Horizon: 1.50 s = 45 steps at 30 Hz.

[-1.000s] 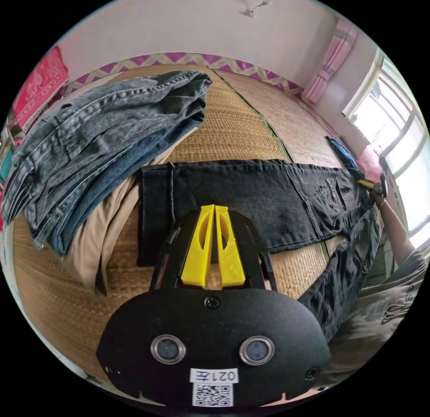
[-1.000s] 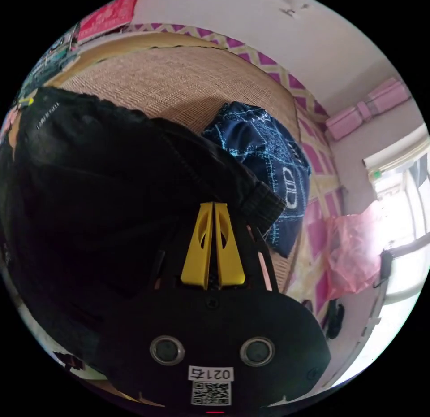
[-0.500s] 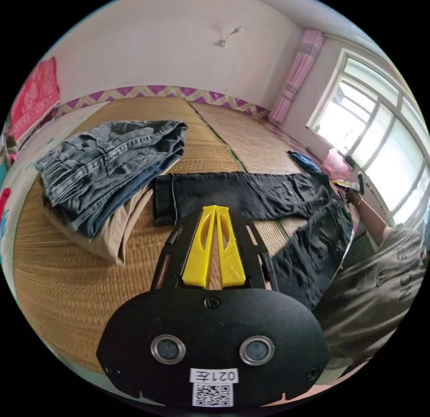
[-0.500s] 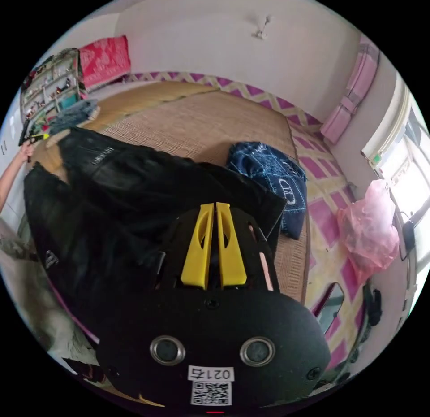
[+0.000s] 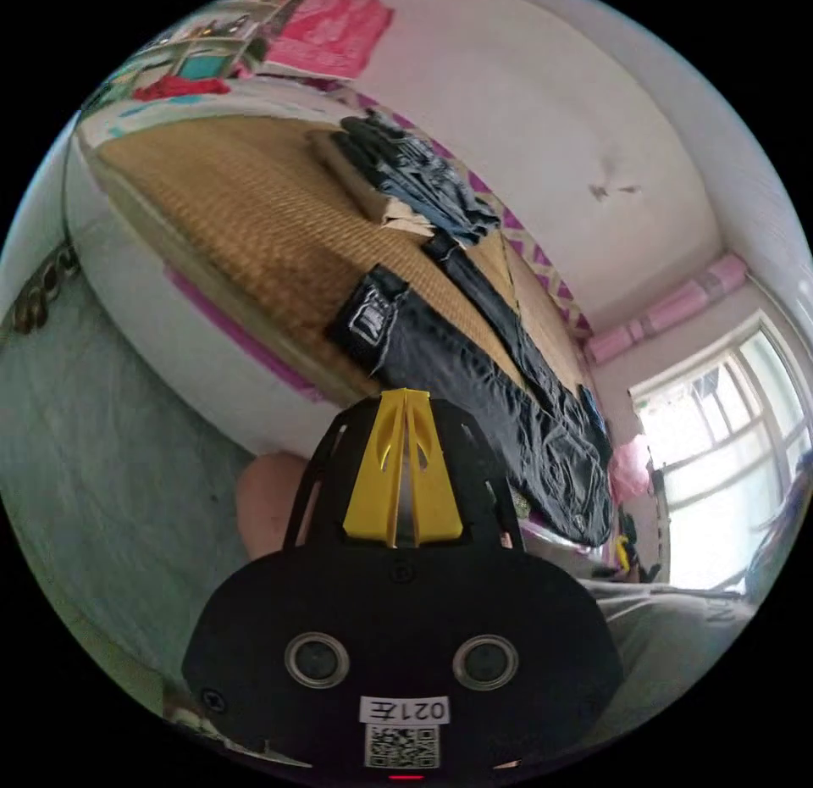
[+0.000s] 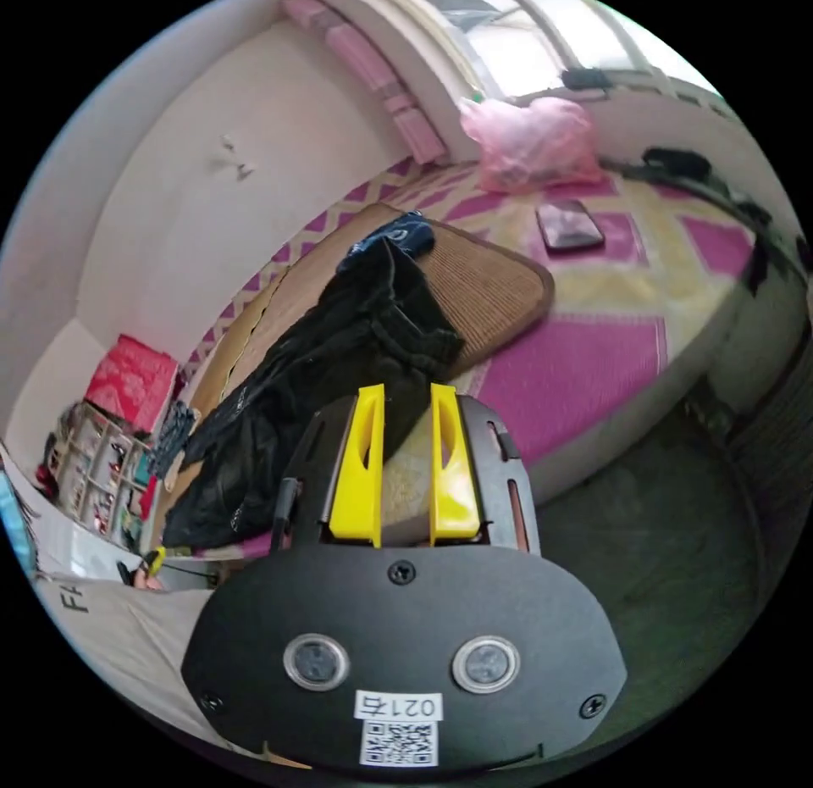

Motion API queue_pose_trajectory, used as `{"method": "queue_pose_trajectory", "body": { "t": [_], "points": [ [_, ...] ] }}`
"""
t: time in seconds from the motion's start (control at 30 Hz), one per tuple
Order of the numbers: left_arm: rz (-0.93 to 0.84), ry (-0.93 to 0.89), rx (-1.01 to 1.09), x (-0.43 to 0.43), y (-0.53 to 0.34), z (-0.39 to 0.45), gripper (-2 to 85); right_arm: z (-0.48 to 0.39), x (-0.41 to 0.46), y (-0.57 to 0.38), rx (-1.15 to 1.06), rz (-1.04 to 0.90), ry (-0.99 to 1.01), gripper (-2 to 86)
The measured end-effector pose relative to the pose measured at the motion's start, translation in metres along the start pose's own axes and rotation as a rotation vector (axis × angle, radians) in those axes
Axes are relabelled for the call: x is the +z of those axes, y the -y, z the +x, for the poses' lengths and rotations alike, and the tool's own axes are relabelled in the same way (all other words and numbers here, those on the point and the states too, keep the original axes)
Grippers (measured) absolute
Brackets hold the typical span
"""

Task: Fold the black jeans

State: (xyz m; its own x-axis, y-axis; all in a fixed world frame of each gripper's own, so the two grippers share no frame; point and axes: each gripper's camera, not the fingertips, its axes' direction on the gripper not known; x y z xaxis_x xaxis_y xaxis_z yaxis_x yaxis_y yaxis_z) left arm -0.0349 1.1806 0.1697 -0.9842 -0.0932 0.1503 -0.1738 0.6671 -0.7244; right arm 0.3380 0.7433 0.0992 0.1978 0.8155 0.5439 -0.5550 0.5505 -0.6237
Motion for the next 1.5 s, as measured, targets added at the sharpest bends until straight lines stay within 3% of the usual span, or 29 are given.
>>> {"method": "queue_pose_trajectory", "body": {
  "t": [0.13,0.63,1.27,1.5],
  "points": [
    [0.012,-0.089,-0.077,0.005,-0.018,-0.020,2.9,0.038,0.027,-0.001,0.147,-0.042,0.168,9.7],
    [0.017,-0.130,-0.132,0.008,-0.045,-0.046,6.5,0.108,0.047,0.007,0.286,-0.103,0.273,9.4],
    [0.009,-0.169,-0.210,0.022,0.044,-0.040,6.0,0.136,0.065,0.029,0.285,-0.125,0.296,9.5],
    [-0.039,-0.131,-0.130,0.022,0.105,-0.013,-0.6,0.138,0.068,0.045,0.317,-0.101,0.365,1.7]
  ]
}}
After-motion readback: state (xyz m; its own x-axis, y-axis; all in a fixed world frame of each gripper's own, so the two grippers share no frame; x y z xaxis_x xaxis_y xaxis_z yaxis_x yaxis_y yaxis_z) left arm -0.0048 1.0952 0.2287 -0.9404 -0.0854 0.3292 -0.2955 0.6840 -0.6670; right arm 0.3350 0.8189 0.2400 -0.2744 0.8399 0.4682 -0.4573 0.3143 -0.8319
